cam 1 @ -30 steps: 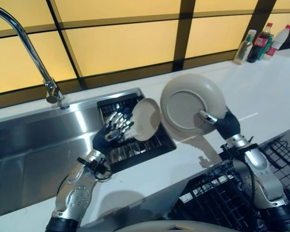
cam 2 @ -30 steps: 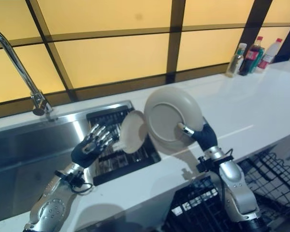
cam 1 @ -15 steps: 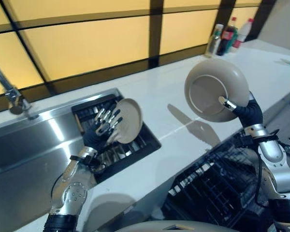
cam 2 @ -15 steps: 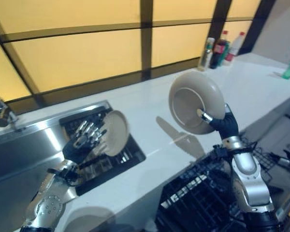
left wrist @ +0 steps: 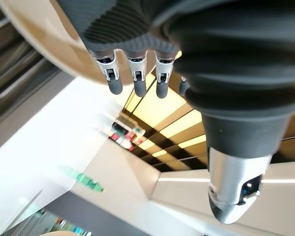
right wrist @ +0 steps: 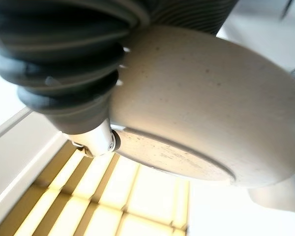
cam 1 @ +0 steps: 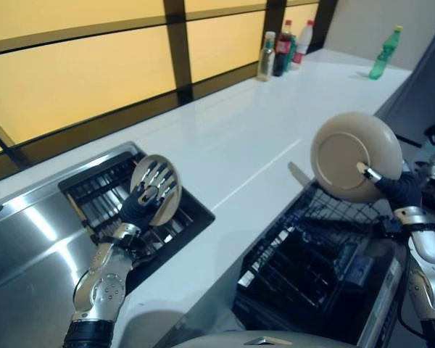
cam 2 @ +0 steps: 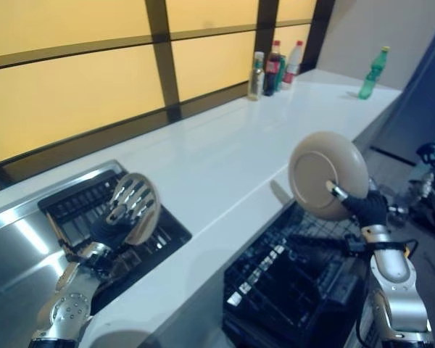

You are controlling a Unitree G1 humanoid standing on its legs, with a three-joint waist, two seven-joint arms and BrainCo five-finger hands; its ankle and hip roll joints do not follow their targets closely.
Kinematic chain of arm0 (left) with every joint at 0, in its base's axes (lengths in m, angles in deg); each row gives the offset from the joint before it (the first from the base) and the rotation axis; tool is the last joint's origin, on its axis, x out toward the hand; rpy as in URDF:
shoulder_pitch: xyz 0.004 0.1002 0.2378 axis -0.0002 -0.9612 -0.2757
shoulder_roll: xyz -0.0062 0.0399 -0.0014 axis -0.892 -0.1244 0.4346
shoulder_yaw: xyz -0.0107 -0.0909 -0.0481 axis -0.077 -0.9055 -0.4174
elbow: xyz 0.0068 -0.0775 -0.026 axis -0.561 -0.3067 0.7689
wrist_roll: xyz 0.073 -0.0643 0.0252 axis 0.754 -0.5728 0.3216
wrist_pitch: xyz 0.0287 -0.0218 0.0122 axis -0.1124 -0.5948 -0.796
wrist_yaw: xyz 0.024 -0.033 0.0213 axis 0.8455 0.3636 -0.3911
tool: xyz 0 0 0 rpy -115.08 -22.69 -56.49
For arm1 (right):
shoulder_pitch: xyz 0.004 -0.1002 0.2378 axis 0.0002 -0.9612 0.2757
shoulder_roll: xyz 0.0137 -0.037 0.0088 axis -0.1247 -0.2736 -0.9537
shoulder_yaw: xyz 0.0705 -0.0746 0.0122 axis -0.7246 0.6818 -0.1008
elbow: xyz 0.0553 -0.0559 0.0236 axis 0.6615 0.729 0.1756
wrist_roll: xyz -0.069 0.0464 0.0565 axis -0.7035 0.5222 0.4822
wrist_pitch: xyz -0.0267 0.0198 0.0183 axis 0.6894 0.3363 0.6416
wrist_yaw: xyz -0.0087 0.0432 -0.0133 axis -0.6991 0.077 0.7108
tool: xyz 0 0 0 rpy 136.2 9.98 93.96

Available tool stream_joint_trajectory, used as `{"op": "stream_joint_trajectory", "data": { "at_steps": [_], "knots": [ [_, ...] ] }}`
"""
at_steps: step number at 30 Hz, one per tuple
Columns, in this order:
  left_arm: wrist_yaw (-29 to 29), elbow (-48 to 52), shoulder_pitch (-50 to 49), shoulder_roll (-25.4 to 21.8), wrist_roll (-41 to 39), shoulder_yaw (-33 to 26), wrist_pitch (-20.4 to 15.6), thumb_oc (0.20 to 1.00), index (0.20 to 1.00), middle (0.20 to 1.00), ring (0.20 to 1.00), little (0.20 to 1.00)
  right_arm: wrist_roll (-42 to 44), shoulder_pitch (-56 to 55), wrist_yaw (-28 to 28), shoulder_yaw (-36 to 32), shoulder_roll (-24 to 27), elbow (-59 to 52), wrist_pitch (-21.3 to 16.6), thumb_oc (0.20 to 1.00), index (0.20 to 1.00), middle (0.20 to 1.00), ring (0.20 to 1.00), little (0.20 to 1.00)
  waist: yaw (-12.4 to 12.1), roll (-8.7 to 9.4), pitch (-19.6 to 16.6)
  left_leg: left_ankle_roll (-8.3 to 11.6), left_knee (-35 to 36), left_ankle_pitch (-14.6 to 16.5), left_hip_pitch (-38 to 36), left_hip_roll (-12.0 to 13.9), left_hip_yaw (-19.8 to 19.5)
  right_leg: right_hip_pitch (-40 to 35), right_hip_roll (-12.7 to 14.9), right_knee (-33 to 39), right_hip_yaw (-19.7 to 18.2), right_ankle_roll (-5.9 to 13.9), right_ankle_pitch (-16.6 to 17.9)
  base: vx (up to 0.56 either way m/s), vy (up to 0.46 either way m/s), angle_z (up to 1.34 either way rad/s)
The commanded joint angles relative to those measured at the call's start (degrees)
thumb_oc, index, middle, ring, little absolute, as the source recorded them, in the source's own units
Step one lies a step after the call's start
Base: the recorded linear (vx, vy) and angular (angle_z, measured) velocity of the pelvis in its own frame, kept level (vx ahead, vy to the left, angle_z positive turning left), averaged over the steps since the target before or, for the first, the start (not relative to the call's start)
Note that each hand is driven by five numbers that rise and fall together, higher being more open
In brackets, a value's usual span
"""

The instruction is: Pick up plates and place into dishwasher.

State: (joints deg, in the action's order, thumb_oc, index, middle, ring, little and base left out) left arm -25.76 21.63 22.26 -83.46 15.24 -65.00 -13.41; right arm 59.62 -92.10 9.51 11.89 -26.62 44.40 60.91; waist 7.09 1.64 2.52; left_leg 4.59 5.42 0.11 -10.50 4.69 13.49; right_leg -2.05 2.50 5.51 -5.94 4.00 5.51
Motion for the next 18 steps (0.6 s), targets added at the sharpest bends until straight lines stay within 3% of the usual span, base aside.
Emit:
{"op": "stream_joint_trajectory", "data": {
  "at_steps": [1,8,18],
  "knots": [
    [-2.1,-0.8,1.4,-3.4,-1.5,-2.6,-1.8,1.000,1.000,1.000,1.000,1.000,-1.1,1.1,-1.2,-4.5,2.0,0.7,-2.4,0.200,0.200,0.200,0.200,0.200,1.5,1.34,1.0,-5.65,-0.7,4.7,0.6,-2.6,-1.4,-0.4,4.5,-2.2,-0.5,4.60,-2.0,0.03,-0.039,-0.23],
    [-1.7,-1.1,2.2,-5.4,-1.5,-2.1,-2.0,1.000,1.000,1.000,1.000,1.000,-2.9,0.9,-0.2,-3.0,2.9,5.3,-2.2,0.200,0.200,0.200,0.200,0.200,0.5,2.45,3.8,-5.78,-2.1,4.6,2.7,-2.4,-2.2,1.5,4.5,-3.3,0.1,5.00,-1.4,-0.02,-0.071,-0.15],
    [0.0,-0.4,4.7,-10.6,-2.2,-1.3,-2.3,1.000,1.000,1.000,1.000,1.000,-9.8,5.5,5.9,3.5,6.1,12.6,-0.8,0.200,0.200,0.200,0.200,0.200,-3.2,3.44,8.6,-5.70,-4.6,3.4,8.2,-1.6,-5.0,3.9,4.3,-3.9,2.0,5.29,-0.4,-0.04,-0.086,-0.04]
  ]
}}
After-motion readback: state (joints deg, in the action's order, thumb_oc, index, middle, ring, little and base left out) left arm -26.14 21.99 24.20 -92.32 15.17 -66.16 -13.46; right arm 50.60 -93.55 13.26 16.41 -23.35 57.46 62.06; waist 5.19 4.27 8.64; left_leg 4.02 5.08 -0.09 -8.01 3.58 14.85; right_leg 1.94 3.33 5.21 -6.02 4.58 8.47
